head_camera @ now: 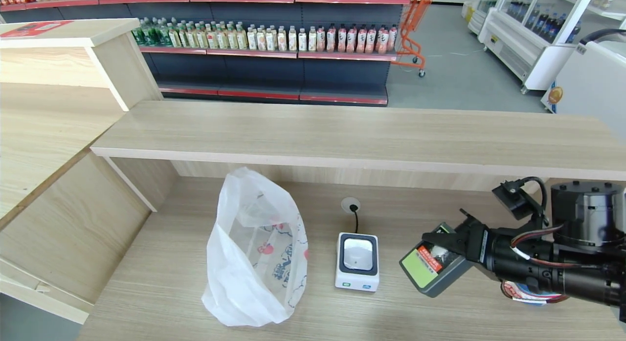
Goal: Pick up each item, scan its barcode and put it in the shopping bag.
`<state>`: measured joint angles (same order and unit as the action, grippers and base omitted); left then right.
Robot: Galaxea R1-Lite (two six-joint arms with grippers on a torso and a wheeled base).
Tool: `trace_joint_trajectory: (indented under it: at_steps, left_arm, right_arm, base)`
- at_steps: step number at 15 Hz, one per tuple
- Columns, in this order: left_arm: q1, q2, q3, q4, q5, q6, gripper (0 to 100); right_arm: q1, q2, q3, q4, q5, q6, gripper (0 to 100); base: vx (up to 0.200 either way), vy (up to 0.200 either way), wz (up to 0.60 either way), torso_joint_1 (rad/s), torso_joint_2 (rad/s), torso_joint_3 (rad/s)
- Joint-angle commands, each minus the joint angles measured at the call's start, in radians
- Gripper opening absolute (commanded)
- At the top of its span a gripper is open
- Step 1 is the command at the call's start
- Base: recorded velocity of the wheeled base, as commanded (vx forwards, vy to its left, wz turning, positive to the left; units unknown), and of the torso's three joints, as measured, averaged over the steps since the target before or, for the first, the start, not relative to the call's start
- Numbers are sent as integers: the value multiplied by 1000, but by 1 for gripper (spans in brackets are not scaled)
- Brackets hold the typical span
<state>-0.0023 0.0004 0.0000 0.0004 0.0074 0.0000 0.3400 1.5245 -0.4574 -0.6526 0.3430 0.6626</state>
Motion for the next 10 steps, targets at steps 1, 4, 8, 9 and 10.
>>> trace_joint_trajectory:
  at_steps: [1, 4, 8, 9, 10]
  left_arm:
    - [1, 0, 0, 0, 0, -2, 100]
    - [2, 0, 0, 0, 0, 3, 100]
    - [1, 0, 0, 0, 0, 3, 100]
    - [1, 0, 0, 0, 0, 3, 100]
    - [1, 0, 0, 0, 0, 3, 100]
  right_arm:
    - [13, -20, 6, 1, -19, 26, 0]
    - [37, 40, -35, -1, -76, 9, 0]
    - [48, 235, -141, -12, -90, -250, 0]
    - [59, 272, -161, -13, -90, -279, 0]
    - [70, 295, -176, -16, -90, -282, 0]
  base:
    - [0, 200, 0, 12, 17, 2]
    - [0, 67, 0, -4, 1, 2]
    - [0, 0, 0, 0, 0, 0]
    - [0, 0, 0, 0, 0, 0]
    - [0, 0, 0, 0, 0, 0]
